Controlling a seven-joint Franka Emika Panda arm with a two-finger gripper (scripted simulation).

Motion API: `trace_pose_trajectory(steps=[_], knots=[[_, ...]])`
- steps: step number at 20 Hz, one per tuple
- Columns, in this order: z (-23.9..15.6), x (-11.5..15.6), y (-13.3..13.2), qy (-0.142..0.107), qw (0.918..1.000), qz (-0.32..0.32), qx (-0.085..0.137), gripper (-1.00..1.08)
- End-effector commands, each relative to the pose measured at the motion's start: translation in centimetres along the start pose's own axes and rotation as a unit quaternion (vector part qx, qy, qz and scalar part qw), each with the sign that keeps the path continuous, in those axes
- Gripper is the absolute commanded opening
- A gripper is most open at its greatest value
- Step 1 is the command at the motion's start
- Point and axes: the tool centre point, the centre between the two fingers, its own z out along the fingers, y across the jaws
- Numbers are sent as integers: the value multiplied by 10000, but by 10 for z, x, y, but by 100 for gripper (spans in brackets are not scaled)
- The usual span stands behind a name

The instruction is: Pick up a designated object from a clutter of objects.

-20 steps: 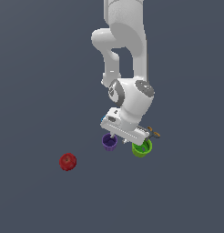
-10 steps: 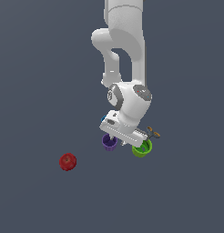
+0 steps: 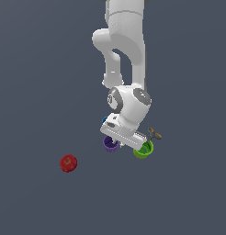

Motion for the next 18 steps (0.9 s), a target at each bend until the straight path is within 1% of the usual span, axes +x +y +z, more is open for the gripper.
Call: trace_pose_trajectory(steps=[1,10,14,18], knots=[[0,0,0,0,10000,-1,-1,-100],[-5,0,-1,2,10000,2,2,-100],[-19,-1,-6,2,10000,2,2,-100],[-43,-2,-13,0,10000,3,3,-100]])
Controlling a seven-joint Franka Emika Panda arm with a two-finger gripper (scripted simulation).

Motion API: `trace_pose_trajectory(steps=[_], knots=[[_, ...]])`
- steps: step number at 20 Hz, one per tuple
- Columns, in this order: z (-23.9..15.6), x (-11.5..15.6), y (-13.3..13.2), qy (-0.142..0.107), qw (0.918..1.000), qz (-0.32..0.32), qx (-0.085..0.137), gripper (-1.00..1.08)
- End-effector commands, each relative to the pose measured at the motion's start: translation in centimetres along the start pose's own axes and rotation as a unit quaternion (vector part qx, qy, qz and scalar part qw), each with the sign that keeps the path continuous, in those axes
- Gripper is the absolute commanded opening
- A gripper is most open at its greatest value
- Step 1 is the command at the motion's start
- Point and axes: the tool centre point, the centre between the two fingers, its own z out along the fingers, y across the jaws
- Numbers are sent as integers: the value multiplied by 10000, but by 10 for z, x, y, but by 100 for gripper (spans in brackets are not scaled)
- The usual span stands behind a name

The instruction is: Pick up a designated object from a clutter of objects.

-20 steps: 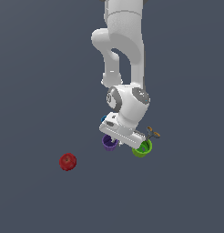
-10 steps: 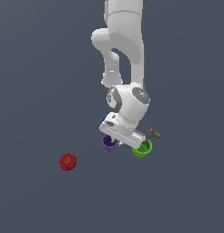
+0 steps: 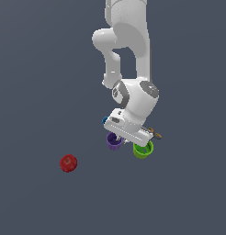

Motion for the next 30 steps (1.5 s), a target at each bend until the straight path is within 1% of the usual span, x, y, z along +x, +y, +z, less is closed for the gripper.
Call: trace_pose_trajectory(steps=[1,6,25,30], knots=[[-18,0,-5,9,10000,0,7,-100],[-61,-2,-18,9,10000,0,7,-100],[-258,-7,-80,4,10000,2,10,-100],[-302,-7,-95,3,10000,-1,10,-100]])
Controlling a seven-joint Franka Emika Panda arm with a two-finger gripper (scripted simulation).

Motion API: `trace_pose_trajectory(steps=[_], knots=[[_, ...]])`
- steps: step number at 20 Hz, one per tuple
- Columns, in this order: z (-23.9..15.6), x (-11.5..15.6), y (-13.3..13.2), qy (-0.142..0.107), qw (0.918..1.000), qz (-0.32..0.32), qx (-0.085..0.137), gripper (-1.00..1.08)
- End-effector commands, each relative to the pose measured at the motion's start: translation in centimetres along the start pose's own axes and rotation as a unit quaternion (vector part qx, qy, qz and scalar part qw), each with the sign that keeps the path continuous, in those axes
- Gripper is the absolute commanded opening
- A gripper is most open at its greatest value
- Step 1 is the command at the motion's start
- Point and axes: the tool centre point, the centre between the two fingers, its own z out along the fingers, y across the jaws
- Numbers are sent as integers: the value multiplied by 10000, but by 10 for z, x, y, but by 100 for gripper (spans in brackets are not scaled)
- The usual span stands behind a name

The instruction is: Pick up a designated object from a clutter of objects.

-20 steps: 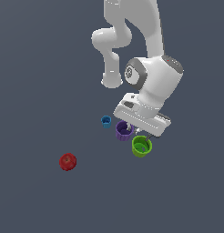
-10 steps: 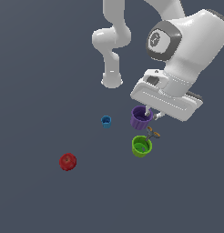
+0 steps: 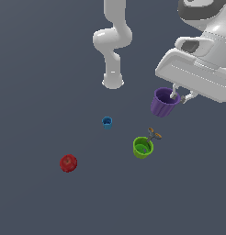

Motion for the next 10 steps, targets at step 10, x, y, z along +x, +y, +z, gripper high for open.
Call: trace_pose_trajectory(steps=[10], knots=[[-62,1,-22,3,10000,1,-4,-100]])
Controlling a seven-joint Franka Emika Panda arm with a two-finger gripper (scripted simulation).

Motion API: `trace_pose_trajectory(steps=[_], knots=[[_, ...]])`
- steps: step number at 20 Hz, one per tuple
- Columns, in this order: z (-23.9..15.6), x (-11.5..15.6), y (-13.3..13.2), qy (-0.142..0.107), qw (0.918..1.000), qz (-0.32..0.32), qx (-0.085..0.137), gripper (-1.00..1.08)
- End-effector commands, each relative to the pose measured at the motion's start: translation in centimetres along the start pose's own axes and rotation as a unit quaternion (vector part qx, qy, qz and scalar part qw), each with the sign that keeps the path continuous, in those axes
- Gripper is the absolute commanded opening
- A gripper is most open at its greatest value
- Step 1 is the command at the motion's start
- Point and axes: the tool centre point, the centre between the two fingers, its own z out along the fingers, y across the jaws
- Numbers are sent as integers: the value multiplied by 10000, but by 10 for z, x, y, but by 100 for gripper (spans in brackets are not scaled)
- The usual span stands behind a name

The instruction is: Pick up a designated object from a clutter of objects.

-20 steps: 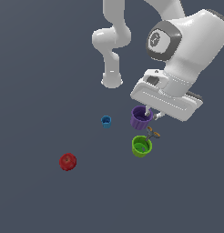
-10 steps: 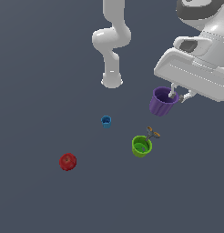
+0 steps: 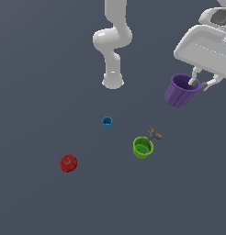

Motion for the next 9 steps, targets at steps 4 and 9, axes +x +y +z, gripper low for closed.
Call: trace_pose_trajectory(steps=[4,9], knots=[[-13,1,-5,6,10000,4,-2,-100],[-13,2,-5,8,10000,6,-4,-100]])
